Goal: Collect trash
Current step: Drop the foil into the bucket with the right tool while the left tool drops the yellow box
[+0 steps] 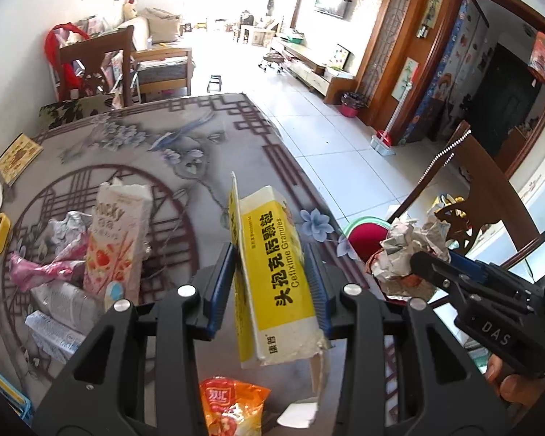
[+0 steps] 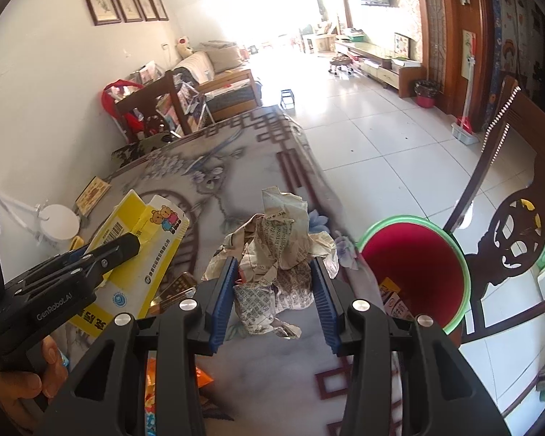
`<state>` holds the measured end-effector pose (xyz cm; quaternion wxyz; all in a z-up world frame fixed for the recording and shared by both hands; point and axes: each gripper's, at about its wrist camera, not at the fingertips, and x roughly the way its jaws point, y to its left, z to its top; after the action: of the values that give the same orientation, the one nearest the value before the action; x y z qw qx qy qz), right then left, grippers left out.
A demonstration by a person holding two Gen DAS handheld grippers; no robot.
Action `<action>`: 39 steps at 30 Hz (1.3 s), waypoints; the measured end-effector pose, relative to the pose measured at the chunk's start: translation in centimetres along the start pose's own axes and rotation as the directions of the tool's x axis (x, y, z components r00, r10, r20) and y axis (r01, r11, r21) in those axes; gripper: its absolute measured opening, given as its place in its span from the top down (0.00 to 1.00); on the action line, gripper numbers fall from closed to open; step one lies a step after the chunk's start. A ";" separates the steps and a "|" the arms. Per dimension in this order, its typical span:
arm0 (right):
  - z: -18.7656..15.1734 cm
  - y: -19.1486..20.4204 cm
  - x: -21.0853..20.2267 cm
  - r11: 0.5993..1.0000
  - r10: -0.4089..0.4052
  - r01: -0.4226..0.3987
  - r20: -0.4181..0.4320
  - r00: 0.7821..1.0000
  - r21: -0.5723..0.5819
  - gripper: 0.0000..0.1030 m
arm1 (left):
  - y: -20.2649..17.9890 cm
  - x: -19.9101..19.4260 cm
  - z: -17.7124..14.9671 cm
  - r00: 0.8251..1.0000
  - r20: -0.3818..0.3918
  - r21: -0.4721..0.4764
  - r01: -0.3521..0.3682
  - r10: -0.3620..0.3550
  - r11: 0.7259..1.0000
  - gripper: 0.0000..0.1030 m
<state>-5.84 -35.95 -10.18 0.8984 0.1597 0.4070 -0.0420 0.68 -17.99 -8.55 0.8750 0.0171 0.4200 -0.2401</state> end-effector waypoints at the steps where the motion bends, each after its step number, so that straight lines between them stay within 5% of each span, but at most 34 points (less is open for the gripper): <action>1: 0.1 -0.4 0.1 1.000 -0.005 0.005 -0.001 1.000 0.008 0.61 | -0.2 0.2 0.1 1.000 -0.002 0.004 0.002 -0.002 1.000 0.63; 24: -0.5 -16.1 4.3 0.945 -0.200 0.228 -0.135 0.970 0.237 0.59 | -6.7 6.8 2.1 0.993 -0.098 0.114 0.083 -0.072 0.990 0.62; 29: -0.4 -18.1 4.4 0.932 -0.213 0.241 -0.129 0.969 0.271 0.39 | -9.2 8.4 2.6 0.987 -0.115 0.152 0.129 -0.112 0.980 0.62; 39: -1.2 -20.8 2.7 0.901 -0.252 0.284 -0.137 0.958 0.328 0.37 | -16.6 13.4 3.0 0.958 -0.181 0.243 0.264 -0.224 0.933 0.62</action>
<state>-9.18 -55.07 -18.21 0.8227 0.2582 0.4520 -0.2285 2.78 -38.78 -13.67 0.7940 0.0994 0.4479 -0.3989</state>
